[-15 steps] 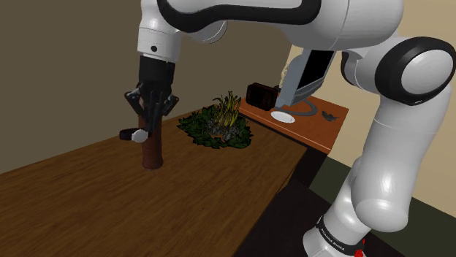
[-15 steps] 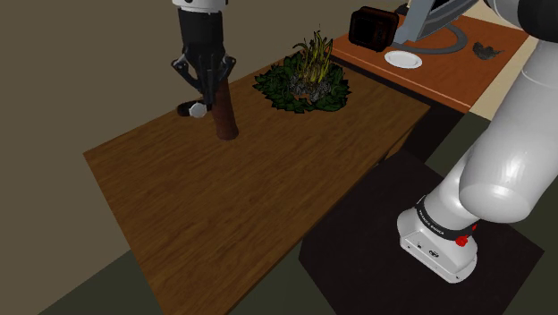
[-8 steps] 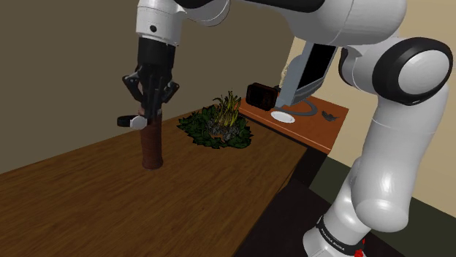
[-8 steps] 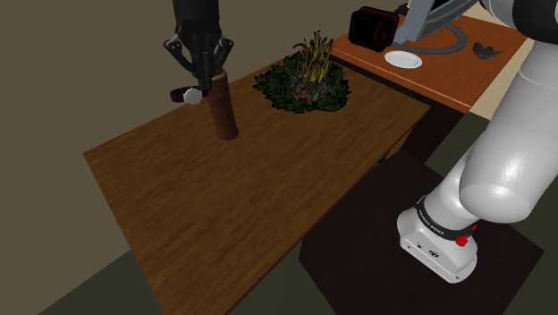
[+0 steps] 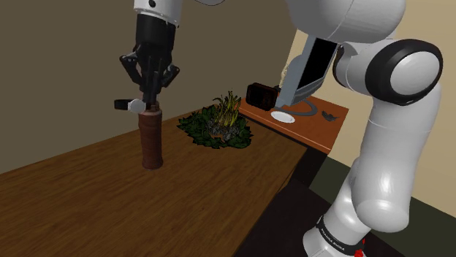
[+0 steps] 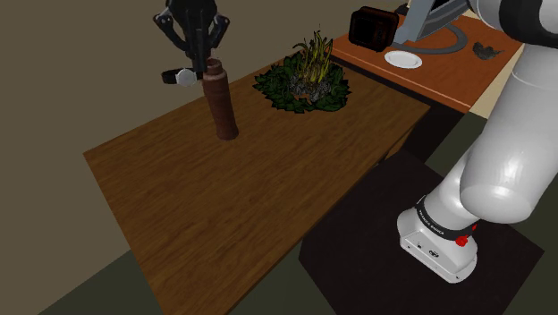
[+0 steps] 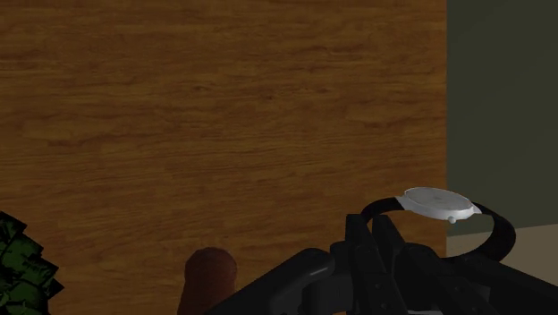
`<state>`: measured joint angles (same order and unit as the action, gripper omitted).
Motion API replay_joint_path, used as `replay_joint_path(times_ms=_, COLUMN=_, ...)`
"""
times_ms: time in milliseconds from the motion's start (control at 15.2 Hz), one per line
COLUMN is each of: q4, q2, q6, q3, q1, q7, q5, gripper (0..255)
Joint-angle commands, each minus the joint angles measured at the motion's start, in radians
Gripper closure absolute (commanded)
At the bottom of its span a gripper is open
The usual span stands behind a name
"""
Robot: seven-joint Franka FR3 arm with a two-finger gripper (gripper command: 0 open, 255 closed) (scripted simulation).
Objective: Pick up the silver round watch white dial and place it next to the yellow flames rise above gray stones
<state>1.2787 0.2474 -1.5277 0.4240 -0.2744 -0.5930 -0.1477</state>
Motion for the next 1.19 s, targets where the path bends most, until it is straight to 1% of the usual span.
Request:
replay_joint_path(times_ms=0, q4=0.035, q2=-0.035, q6=0.004, q3=-0.007, q1=0.022, q7=0.025, q5=-0.016, gripper=255)
replay_joint_path(times_ms=264, q4=0.185, q2=-0.161, q6=-0.005, q3=-0.043, q1=0.098, q7=0.131, q5=-0.07, gripper=255)
replay_joint_path(times_ms=528, q4=0.299, q2=-0.265, q6=0.003, q3=-0.092, q1=0.156, q7=0.237, q5=-0.105, gripper=255)
replay_joint_path(times_ms=792, q4=0.386, q2=-0.348, q6=0.021, q3=-0.148, q1=0.204, q7=0.34, q5=-0.121, gripper=255)
replay_joint_path(times_ms=1122, q4=0.465, q2=-0.425, q6=0.051, q3=-0.222, q1=0.257, q7=0.466, q5=-0.12, gripper=255)
